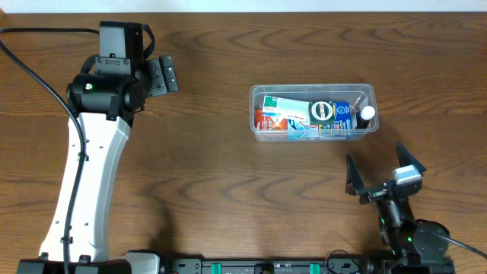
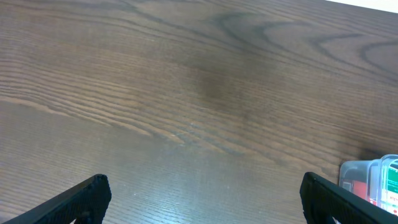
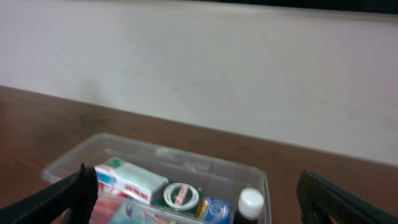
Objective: Pack container
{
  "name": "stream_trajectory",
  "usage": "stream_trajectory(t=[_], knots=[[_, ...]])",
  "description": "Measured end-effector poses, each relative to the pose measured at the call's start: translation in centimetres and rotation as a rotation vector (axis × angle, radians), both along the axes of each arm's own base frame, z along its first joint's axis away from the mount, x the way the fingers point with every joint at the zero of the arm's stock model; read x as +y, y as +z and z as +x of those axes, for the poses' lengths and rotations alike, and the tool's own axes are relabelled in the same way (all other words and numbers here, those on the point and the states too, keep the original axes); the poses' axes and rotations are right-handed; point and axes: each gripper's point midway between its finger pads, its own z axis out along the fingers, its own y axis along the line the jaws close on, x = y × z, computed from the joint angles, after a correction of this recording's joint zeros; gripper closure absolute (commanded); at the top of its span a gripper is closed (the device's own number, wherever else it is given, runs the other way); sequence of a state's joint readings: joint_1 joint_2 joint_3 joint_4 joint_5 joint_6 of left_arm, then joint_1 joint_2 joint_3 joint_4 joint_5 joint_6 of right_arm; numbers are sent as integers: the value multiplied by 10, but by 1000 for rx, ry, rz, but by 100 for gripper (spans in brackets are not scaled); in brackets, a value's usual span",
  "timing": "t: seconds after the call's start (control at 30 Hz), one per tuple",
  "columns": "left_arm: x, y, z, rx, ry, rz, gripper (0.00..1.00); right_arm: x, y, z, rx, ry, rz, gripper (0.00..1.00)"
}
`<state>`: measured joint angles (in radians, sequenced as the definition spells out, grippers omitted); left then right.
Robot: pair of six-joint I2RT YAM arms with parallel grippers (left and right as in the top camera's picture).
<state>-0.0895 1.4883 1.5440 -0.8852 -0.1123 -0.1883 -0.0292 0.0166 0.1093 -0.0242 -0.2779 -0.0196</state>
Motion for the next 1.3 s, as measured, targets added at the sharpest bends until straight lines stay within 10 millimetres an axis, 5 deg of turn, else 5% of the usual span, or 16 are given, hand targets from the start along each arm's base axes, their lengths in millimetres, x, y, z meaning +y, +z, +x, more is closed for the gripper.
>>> stream_trajectory(t=[0.37,1.3], knots=[[0,0,0,0,0,0,2,-14,-56,10,134,-81,13,1],[0,0,0,0,0,0,2,-20,-56,11,132,-114,13,1]])
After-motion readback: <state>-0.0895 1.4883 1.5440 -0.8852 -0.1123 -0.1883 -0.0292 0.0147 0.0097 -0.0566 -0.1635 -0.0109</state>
